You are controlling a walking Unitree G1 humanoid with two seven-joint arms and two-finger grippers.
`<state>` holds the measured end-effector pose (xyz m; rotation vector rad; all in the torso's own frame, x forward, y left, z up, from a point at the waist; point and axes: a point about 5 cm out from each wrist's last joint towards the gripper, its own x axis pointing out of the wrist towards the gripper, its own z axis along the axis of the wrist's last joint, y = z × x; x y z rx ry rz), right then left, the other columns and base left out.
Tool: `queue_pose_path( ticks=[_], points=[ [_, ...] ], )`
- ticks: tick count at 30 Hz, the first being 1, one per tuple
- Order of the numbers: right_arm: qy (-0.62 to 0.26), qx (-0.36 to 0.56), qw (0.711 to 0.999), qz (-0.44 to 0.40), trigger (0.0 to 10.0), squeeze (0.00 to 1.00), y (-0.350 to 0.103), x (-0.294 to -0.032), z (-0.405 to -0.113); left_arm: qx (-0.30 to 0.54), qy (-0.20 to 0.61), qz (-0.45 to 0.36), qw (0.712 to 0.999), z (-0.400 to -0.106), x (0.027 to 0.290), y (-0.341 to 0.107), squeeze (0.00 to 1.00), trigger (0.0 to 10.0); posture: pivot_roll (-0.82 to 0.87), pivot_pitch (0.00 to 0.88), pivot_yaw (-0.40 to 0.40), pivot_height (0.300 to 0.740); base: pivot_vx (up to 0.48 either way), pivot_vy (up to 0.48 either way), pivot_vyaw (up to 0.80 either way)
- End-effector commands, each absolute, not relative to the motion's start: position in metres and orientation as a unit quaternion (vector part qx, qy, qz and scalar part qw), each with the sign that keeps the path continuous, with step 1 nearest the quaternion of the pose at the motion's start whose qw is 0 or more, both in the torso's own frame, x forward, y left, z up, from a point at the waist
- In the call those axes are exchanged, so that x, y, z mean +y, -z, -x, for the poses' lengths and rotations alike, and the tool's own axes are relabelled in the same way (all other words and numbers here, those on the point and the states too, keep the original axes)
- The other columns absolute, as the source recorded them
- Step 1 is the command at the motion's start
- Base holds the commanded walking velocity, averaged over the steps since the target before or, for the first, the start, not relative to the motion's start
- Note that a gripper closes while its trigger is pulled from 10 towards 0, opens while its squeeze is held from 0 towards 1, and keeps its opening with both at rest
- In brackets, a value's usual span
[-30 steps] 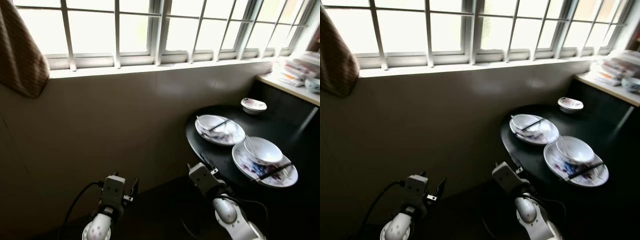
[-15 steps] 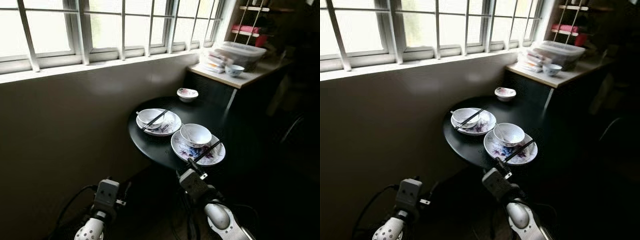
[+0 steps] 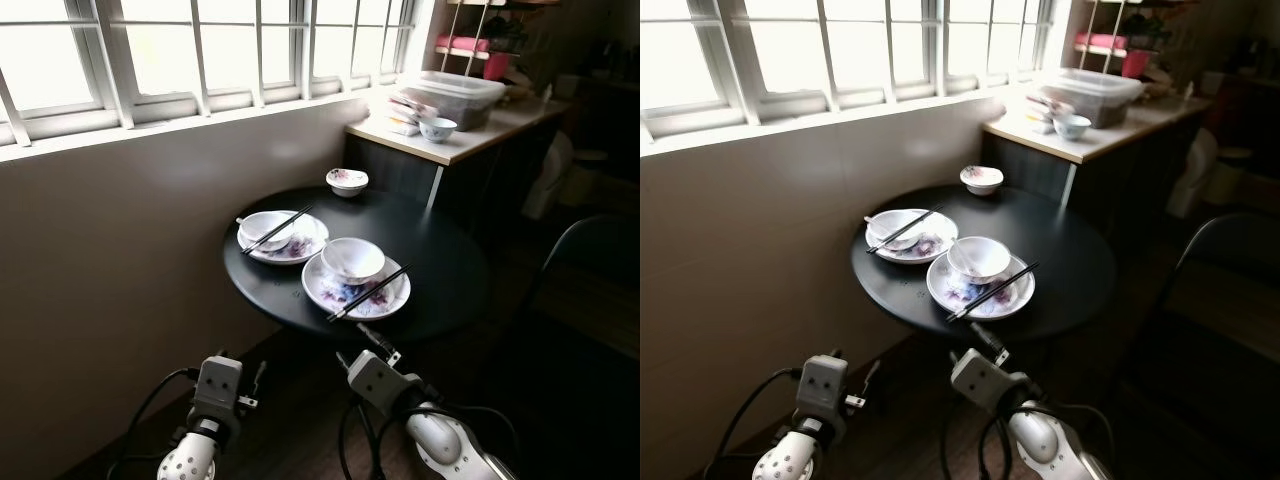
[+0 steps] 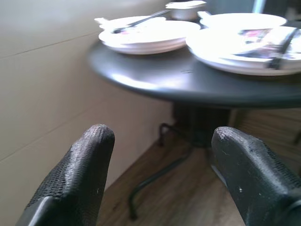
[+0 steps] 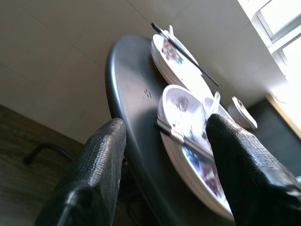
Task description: Kitchen organization
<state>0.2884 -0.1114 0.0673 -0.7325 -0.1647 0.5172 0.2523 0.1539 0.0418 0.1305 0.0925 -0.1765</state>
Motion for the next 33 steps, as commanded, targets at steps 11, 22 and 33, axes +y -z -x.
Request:
queue_pose_path(
  ticks=[11,22,33],
  points=[
    [-0.253,-0.089,0.908,0.322,10.0,0.00,-0.0748,-0.1055,-0.2918,0.046,0.078,-0.070,0.993,-0.2545,0.1576,-0.0435,0.00,10.0,0.03,0.000,-0.057,0.740,0.000,0.105,0.36],
    [-0.244,-0.087,0.909,0.326,10.0,0.00,-0.0750,-0.1071,-0.2944,0.049,0.081,-0.070,0.993,-0.2544,0.1565,-0.0418,0.00,10.0,0.03,0.000,-0.057,0.740,0.000,0.000,0.00],
    [-0.245,-0.083,0.909,0.327,10.0,0.00,-0.0727,-0.1063,-0.2939,0.050,0.087,-0.072,0.992,-0.2542,0.1559,-0.0412,0.00,10.0,0.03,0.000,-0.053,0.740,0.302,0.000,0.00]
  ],
)
